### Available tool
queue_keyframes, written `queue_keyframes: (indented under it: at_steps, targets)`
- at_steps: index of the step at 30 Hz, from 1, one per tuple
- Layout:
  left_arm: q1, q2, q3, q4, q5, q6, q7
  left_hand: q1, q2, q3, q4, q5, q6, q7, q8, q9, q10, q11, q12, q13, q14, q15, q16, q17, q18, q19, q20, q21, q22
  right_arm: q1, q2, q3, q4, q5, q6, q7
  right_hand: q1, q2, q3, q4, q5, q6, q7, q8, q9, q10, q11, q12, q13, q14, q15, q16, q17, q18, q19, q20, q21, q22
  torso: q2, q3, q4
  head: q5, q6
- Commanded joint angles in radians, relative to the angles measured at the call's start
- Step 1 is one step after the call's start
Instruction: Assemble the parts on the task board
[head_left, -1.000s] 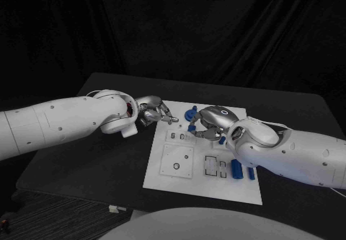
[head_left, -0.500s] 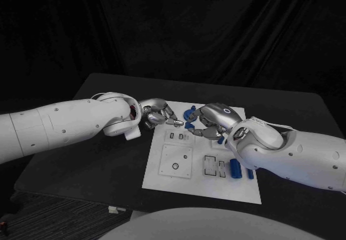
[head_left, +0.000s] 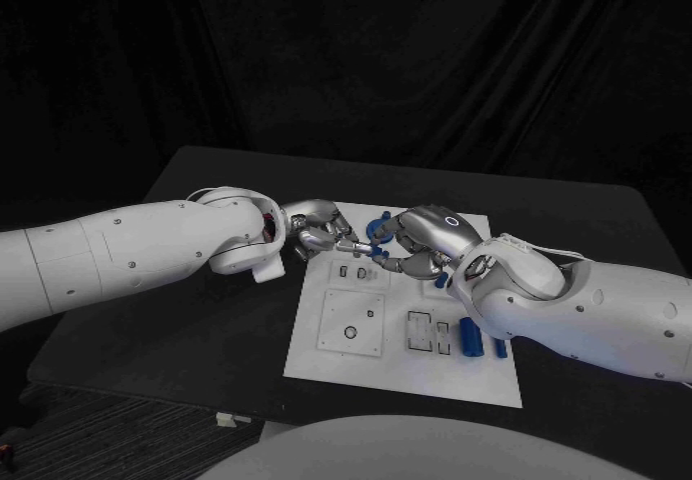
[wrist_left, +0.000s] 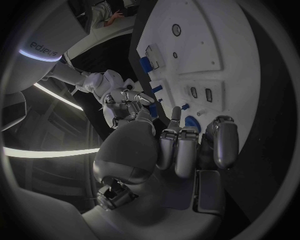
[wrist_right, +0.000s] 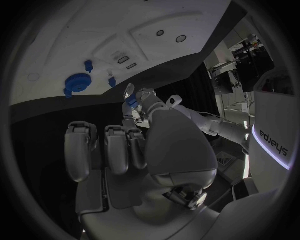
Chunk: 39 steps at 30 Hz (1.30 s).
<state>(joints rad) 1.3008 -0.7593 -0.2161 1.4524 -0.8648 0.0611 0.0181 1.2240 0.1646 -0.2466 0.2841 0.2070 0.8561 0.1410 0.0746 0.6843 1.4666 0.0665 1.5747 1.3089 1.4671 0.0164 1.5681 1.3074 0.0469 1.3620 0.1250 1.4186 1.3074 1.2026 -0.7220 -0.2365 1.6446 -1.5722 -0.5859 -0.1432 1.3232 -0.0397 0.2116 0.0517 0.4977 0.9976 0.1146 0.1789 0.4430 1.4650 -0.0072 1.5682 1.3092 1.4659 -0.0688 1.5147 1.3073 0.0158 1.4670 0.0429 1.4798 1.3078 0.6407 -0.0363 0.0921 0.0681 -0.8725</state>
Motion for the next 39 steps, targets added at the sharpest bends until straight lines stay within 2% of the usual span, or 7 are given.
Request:
queue_keyframes:
  at_steps: [1,5,7,12,16,35,39]
  targets:
    - [-0.002,0.004,0.001,0.001,0.007,0.020,0.041,0.014,0.011,-0.002,-0.007,0.019,0.012,0.001,-0.006,-0.014,0.104,0.004,-0.004,0.262,0.104,0.005,0.003,0.263,0.013,0.000,0.007,-0.005,0.114,0.000,0.000,0.001,0.004,-0.005,-0.010,0.006,-0.010,-0.003,0.001,0.004,-0.001,0.059,-0.054,0.009,0.078,0.106,-0.006,0.003,0.262,0.082,-0.008,0.000,0.141,0.008,0.063,-0.007,0.005,0.232,-0.001,-0.0001,0.0007,-0.001,0.000]
    - [-0.003,0.006,0.001,0.001,0.007,0.016,0.054,0.041,0.015,0.005,-0.019,0.052,0.020,0.000,-0.007,-0.037,0.104,0.003,-0.004,0.262,0.104,0.005,0.003,0.263,0.013,0.000,0.007,-0.007,0.116,0.000,0.002,0.000,0.003,-0.005,0.007,0.003,-0.010,-0.003,0.001,0.004,-0.002,0.059,-0.054,0.009,0.078,0.106,-0.007,0.003,0.262,0.082,-0.008,0.001,0.142,0.008,0.063,-0.007,0.005,0.232,-0.001,-0.0004,0.0003,-0.001,0.000]
    - [-0.003,0.007,0.001,0.001,0.007,0.013,0.061,0.065,0.017,0.012,-0.030,0.103,0.024,-0.001,-0.008,-0.055,0.104,0.002,-0.004,0.262,0.104,0.003,0.003,0.263,0.013,0.001,0.006,-0.008,0.119,0.000,0.003,0.000,0.004,-0.005,0.013,0.002,-0.011,-0.003,0.001,0.004,-0.004,0.059,-0.054,0.008,0.078,0.106,-0.007,0.003,0.262,0.082,-0.008,0.001,0.141,0.008,0.063,-0.008,0.005,0.232,-0.001,-0.0001,0.0005,-0.002,0.000]
    - [-0.004,0.008,0.001,0.000,0.007,0.008,0.074,0.096,0.017,0.026,-0.040,0.197,0.046,-0.008,-0.001,-0.081,0.104,-0.004,-0.004,0.262,0.104,-0.001,0.003,0.263,0.013,0.003,0.003,-0.009,0.124,0.000,0.004,0.000,0.004,-0.005,0.020,0.002,-0.011,-0.003,0.002,0.004,-0.006,0.058,-0.054,0.008,0.079,0.106,-0.007,0.003,0.262,0.082,-0.008,0.001,0.141,0.008,0.063,-0.008,0.004,0.232,-0.001,0.0010,0.0005,-0.001,0.000]
    - [-0.005,0.009,0.001,0.000,0.007,0.008,0.078,0.111,0.017,0.037,-0.044,0.228,0.055,-0.012,0.003,-0.089,0.104,-0.007,-0.004,0.262,0.104,-0.004,0.003,0.263,0.013,0.003,0.000,-0.011,0.125,0.000,0.006,0.000,0.004,-0.005,0.026,0.002,-0.011,-0.003,0.002,0.004,-0.006,0.058,-0.054,0.008,0.079,0.106,-0.007,0.003,0.262,0.082,-0.008,0.001,0.141,0.008,0.063,-0.008,0.004,0.232,0.000,0.0004,0.0011,-0.002,0.000]
    - [-0.009,0.019,0.001,0.005,0.007,0.017,0.093,0.177,0.011,0.106,-0.077,0.267,0.090,-0.028,0.024,-0.104,0.104,-0.023,-0.004,0.262,0.104,-0.017,0.003,0.263,0.014,0.002,-0.012,-0.018,0.130,-0.004,0.018,0.000,-0.005,-0.005,0.040,0.003,-0.015,-0.002,0.003,0.005,-0.021,0.055,-0.054,0.004,0.081,0.106,-0.007,0.003,0.262,0.082,-0.008,0.001,0.141,0.007,0.064,-0.009,0.005,0.232,0.000,0.0008,0.0003,0.002,0.000]
    - [-0.010,0.020,0.001,0.006,0.007,0.018,0.096,0.190,-0.001,0.139,-0.088,0.279,0.112,-0.038,0.048,-0.095,0.104,-0.031,-0.004,0.262,0.104,-0.024,0.003,0.263,0.013,0.004,-0.019,-0.018,0.134,-0.004,0.017,0.000,-0.005,-0.005,0.039,0.003,-0.015,-0.001,0.004,0.005,-0.024,0.054,-0.054,0.003,0.081,0.106,-0.007,0.003,0.262,0.082,-0.008,0.000,0.140,0.008,0.063,-0.009,0.004,0.232,0.000,0.0009,0.0008,0.001,0.000]
